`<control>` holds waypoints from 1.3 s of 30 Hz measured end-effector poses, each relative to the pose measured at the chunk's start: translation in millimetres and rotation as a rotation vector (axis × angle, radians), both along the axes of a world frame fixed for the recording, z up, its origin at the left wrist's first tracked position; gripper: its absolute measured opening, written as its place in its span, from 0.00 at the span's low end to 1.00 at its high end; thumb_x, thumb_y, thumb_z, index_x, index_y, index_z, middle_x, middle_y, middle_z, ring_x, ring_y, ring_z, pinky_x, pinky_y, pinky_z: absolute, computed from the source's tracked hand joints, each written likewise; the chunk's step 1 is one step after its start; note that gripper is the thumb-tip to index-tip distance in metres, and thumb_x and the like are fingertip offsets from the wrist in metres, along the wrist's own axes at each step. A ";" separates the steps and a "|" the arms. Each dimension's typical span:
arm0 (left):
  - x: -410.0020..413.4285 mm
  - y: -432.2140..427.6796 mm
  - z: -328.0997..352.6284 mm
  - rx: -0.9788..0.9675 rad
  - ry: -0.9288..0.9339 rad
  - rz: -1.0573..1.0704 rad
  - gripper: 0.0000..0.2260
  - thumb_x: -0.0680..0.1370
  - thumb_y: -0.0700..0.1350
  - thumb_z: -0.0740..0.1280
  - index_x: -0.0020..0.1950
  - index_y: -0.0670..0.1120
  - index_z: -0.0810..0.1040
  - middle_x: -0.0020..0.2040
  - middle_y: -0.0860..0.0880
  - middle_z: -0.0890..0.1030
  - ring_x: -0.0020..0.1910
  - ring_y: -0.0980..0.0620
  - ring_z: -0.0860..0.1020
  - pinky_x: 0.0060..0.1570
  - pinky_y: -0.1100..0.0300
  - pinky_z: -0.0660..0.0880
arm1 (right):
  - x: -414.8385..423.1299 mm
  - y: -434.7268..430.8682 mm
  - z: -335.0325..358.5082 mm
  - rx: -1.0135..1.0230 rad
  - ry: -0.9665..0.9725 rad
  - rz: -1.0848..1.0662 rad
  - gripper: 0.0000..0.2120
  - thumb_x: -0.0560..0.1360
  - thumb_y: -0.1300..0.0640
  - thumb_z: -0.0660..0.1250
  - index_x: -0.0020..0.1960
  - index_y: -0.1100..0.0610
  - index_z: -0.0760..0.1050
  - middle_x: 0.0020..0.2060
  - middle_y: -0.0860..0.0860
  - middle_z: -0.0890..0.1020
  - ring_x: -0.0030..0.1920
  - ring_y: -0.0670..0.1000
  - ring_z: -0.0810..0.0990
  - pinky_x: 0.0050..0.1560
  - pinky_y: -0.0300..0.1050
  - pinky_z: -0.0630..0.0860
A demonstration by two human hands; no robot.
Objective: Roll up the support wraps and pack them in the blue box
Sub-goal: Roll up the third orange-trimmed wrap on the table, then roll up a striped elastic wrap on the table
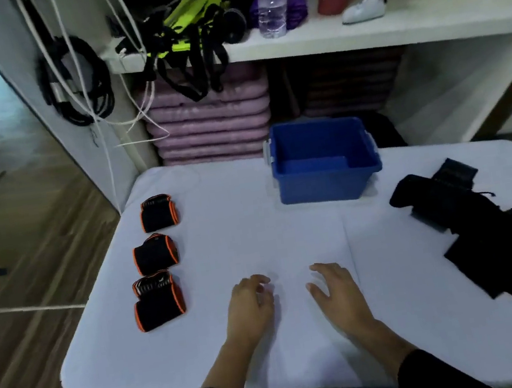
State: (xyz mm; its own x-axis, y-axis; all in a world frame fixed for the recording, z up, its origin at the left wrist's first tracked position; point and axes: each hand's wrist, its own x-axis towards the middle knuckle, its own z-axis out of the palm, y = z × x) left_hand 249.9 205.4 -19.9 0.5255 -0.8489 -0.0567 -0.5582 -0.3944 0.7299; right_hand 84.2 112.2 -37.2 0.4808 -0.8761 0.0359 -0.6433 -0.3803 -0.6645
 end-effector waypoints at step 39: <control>-355.6 -215.5 -25.4 0.101 -0.154 -0.517 0.14 0.75 0.38 0.61 0.58 0.45 0.79 0.55 0.48 0.78 0.58 0.51 0.72 0.55 0.67 0.68 | -375.4 -180.6 -30.4 -0.038 0.016 -0.272 0.19 0.71 0.63 0.70 0.62 0.58 0.74 0.56 0.54 0.78 0.56 0.55 0.73 0.57 0.41 0.67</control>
State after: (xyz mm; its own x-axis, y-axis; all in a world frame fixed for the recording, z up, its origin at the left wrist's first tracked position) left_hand -105.8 -10.1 -45.3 0.0503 -0.9930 -0.1071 -0.7953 -0.1047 0.5972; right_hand -291.2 -68.4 -67.6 0.2289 -0.9712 0.0660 -0.7353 -0.2169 -0.6421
